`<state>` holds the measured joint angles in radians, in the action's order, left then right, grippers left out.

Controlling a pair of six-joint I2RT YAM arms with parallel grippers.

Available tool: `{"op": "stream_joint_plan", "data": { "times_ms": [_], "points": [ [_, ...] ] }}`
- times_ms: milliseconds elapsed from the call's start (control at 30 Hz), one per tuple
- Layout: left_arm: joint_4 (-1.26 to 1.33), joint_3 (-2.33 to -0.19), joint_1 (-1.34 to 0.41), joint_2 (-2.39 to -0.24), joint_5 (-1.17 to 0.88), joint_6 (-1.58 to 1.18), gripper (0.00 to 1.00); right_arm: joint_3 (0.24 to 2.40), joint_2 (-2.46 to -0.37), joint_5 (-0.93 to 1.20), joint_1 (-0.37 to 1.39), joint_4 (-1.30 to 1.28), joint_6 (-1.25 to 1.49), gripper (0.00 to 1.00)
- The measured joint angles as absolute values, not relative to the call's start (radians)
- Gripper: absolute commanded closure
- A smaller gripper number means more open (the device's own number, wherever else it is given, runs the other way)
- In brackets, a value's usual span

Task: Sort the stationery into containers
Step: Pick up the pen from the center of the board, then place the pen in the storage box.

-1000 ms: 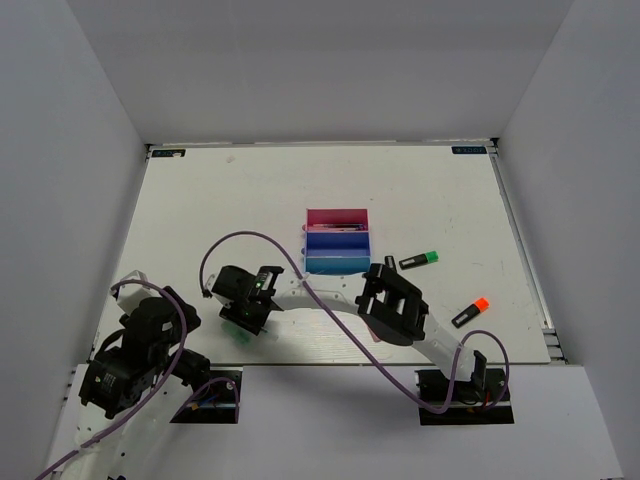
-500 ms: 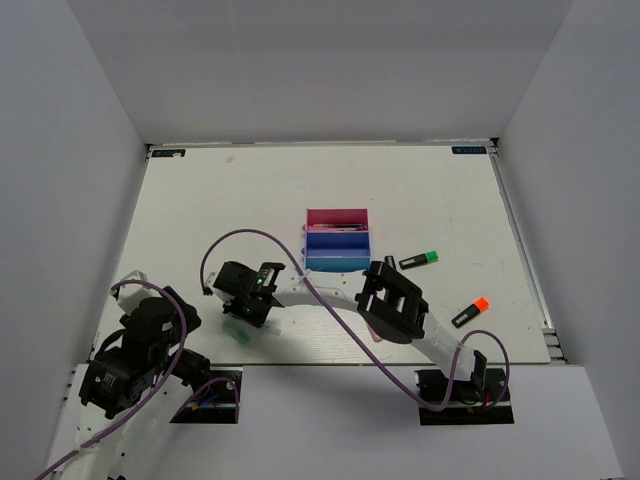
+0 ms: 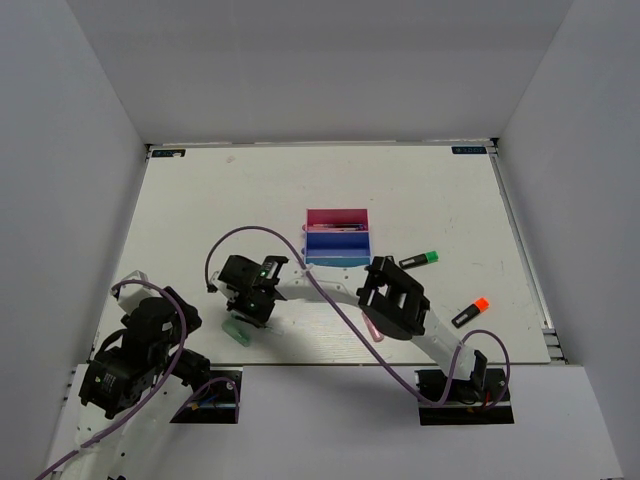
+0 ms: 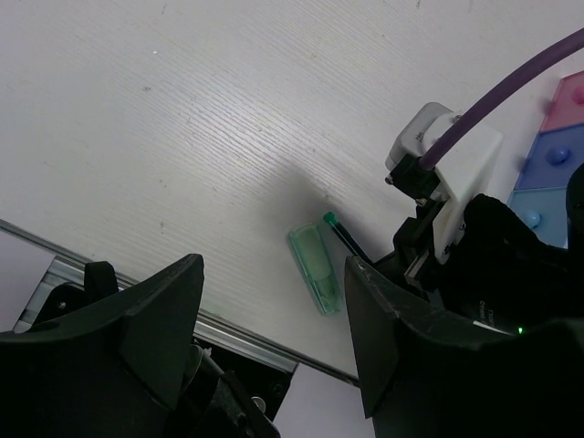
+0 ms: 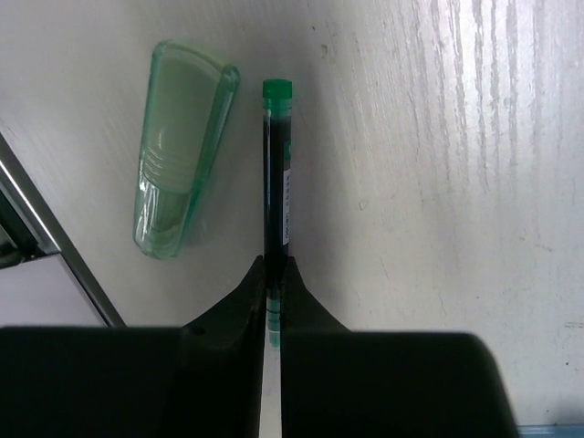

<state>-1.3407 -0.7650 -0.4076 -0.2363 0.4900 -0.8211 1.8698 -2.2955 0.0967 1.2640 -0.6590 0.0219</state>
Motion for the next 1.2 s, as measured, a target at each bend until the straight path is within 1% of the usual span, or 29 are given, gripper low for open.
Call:
{"op": "stream_joint_plan", "data": {
  "times_ms": [333,600,867,1067,1200],
  "points": [
    [-1.341,-0.765,-0.408,-0.236,0.482,-0.824,0.27,1.870,-2.259,0.068,1.235,-0.719,-0.025,1.00],
    [-1.341,-0.765,-0.408,-0.236,0.474,-0.825,0.28,1.870,-2.172,0.023,1.208,-0.735,-0.062,1.00],
    [-1.339,-0.758,-0.408,-0.241,0.448,-0.825,0.28,1.870,-2.053,-0.091,1.185,-0.738,-0.146,1.00],
    [-1.322,-0.732,-0.408,-0.272,0.412,-0.828,0.30,1.866,-1.948,-0.185,1.112,-0.733,-0.223,1.00],
    [-1.305,-0.714,-0.408,-0.300,0.390,-0.827,0.30,1.795,-1.864,-0.230,1.031,-0.694,-0.311,1.00]
  ]
}}
